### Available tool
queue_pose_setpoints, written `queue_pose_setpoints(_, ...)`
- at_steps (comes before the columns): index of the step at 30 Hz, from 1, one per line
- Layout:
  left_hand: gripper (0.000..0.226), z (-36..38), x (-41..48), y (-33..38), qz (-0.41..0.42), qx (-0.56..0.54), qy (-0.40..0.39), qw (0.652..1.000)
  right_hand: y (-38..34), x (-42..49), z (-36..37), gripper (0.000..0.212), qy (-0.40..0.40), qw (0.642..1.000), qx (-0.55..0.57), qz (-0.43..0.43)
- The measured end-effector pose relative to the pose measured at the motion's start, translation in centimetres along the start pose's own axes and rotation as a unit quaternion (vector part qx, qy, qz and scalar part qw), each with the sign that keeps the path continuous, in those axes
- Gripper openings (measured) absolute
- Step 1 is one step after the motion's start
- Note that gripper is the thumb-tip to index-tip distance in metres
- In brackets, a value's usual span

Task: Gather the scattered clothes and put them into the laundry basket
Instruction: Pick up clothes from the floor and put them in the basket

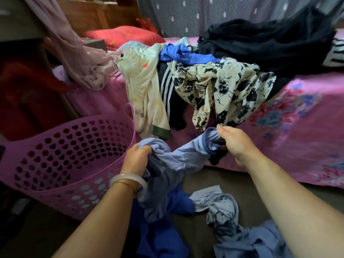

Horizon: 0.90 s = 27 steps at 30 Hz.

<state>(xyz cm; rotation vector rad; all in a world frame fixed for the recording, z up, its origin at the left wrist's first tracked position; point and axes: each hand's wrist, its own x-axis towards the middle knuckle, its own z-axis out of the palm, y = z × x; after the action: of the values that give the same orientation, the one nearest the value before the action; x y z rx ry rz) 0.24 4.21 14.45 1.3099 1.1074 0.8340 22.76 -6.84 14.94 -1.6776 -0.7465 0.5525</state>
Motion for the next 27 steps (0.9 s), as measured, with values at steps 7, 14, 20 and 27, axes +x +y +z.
queue_pose_setpoints(7,0.016,-0.3,-0.8,1.7,0.046,0.057,-0.003,0.997,-0.7,0.1,0.7,0.037,0.079,0.966,0.208,0.130)
queue_pose_setpoints(14,0.023,0.8,-1.1,3.4,-0.061,0.012,-0.027,0.998,-1.7,-4.0,2.6,0.081,-0.242,0.933,-0.263,-0.044)
queue_pose_setpoints(20,0.024,1.4,-2.0,4.3,0.037,-0.016,-0.048,0.998,-1.9,-3.4,5.1,0.018,-0.131,0.957,-0.244,-0.089)
queue_pose_setpoints(27,0.014,-0.7,-1.5,2.7,0.067,0.052,-0.029,0.996,-2.4,-2.7,2.7,0.020,-0.075,0.997,0.028,0.014)
